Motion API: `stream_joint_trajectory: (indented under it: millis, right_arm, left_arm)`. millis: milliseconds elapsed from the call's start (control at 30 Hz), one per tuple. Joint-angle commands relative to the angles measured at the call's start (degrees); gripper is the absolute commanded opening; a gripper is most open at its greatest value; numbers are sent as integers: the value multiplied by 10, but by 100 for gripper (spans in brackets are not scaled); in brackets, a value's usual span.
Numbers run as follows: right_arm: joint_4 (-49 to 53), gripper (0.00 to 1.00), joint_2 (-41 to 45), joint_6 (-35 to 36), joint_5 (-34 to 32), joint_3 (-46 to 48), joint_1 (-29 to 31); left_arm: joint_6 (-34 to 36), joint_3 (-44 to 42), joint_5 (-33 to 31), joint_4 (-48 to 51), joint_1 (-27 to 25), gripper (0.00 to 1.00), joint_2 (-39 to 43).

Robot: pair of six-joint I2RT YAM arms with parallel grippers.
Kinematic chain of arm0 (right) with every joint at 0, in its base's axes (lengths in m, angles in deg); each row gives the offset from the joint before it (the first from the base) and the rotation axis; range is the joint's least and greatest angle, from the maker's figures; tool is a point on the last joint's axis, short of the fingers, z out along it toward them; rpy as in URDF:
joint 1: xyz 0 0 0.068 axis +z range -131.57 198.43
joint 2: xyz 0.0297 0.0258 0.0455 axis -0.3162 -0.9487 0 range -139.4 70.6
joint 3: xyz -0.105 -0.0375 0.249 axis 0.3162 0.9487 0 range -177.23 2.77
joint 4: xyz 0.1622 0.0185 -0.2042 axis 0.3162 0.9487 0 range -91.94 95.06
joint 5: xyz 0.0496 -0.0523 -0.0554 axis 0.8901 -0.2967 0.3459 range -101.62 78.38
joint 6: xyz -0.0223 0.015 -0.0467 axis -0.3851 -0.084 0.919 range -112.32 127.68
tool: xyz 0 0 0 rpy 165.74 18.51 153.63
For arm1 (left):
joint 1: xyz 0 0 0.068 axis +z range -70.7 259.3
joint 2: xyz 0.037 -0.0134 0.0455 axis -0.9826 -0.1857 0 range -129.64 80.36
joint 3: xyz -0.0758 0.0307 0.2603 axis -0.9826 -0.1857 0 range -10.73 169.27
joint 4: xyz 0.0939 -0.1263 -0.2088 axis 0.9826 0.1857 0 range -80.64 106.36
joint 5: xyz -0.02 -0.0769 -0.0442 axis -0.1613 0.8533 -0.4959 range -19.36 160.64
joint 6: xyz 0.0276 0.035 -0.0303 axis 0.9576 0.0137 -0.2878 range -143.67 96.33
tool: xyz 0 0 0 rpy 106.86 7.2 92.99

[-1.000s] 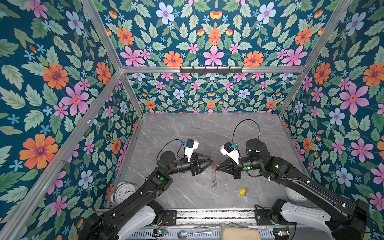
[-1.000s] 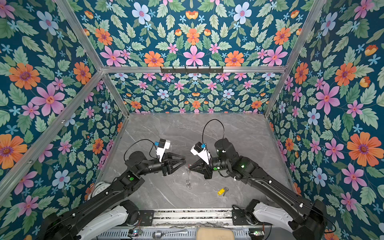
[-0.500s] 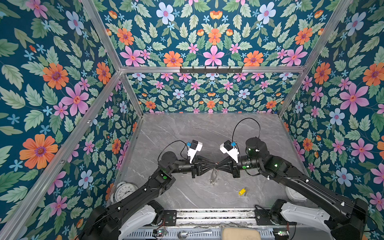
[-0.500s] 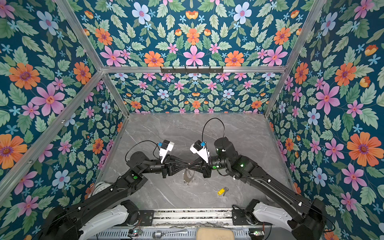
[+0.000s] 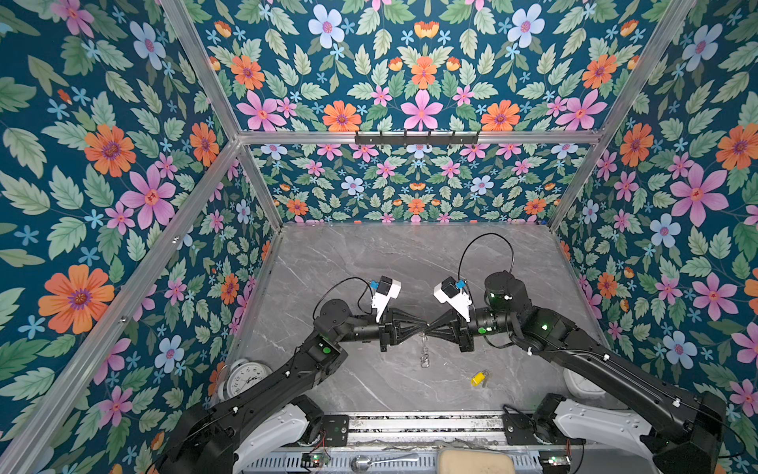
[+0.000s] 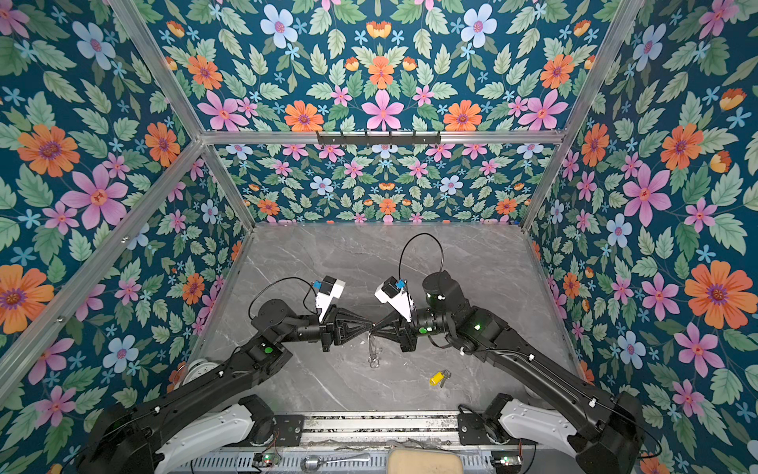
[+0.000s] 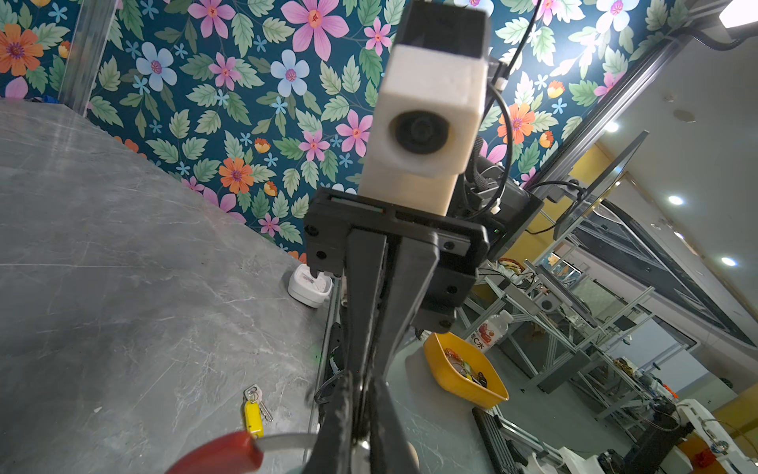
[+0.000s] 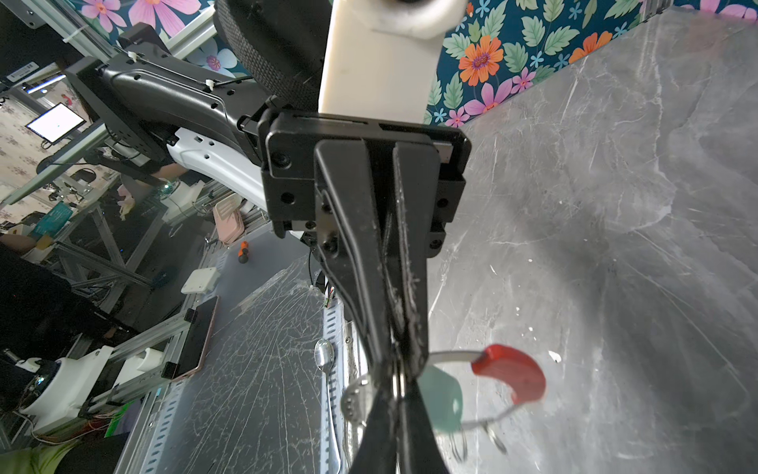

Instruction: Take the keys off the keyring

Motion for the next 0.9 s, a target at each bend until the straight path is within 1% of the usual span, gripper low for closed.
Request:
stream_joint_trajectory:
  millis: [0,233,333,400,433,533,567,633,700,867]
  right_arm:
    - [-39,0,1,-9,-33,0,0]
    - [-60,0,6,-18,-48,6,0]
    - [-72,0,11,-22,-59,8,0]
    - [-81,0,16,-23,-67,12,0]
    - [-84,3,20,-23,-71,15,0]
    - [-98,33,40,-23,-77,27,0]
    - [-105,38,51,-23,-81,33,-1]
    - [-125,44,77,-21,-92,50,0]
    - [-150,47,105,-24,-104,72,0]
    - [-206,50,159,-57,-151,113,0]
  left_arm:
    - [6,4,35,-24,-7,12,-4]
    - [8,8,34,-29,-23,0,-15]
    - [7,7,26,-41,-29,0,-16]
    - [5,4,6,-49,-31,0,-12]
    - [5,1,-9,-51,-31,0,-8]
    - [18,-5,-63,-56,-31,0,14]
    - [26,-6,-82,-55,-31,0,22]
    - [38,-7,-116,-54,-31,0,39]
    - [50,-8,-142,-53,-30,0,49]
    - [58,-15,-212,-69,-31,0,68]
